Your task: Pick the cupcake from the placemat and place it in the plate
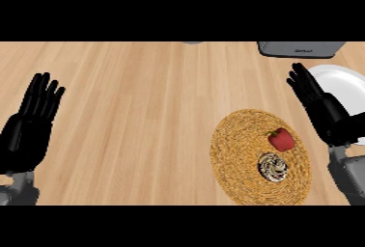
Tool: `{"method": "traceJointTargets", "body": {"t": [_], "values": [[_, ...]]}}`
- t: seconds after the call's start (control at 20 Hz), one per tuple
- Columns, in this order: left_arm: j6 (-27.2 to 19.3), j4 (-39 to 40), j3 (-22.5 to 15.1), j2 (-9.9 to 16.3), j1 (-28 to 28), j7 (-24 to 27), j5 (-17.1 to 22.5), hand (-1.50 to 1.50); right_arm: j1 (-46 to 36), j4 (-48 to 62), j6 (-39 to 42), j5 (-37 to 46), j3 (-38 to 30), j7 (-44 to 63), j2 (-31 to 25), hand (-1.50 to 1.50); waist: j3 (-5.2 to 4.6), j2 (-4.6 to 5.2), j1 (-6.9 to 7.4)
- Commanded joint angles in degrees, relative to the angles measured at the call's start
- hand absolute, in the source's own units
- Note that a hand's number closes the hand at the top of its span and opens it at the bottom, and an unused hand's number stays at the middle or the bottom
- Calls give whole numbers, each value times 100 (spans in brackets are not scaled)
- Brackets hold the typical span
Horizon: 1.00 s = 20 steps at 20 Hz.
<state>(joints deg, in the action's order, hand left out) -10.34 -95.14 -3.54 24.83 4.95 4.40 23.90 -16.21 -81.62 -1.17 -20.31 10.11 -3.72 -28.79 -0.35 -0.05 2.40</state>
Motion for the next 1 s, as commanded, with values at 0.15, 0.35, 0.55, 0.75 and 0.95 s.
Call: {"method": "traceJointTargets", "body": {"t": [0.15,0.35,0.55,0.75,0.95], "values": [[-275,797,-135,169,226,-664,-616,0,342,203,1291,-637,-422,-791,-83,150,43,23,-351],[-139,831,-330,193,-178,-785,-597,0,24,152,619,1904,-115,-1077,-1874,150,-71,-14,-430],[-239,1027,-580,-9,-7,-1059,-767,0,1433,1038,331,119,-1139,-3050,165,-150,60,31,-419],[73,1749,-340,-53,222,-687,-769,0,1935,1225,774,1198,-504,-3986,-134,-150,35,22,-328],[-88,1487,-571,-329,253,-955,-956,0,1744,1589,436,1930,-372,-3996,-315,-150,35,12,-247]]}}
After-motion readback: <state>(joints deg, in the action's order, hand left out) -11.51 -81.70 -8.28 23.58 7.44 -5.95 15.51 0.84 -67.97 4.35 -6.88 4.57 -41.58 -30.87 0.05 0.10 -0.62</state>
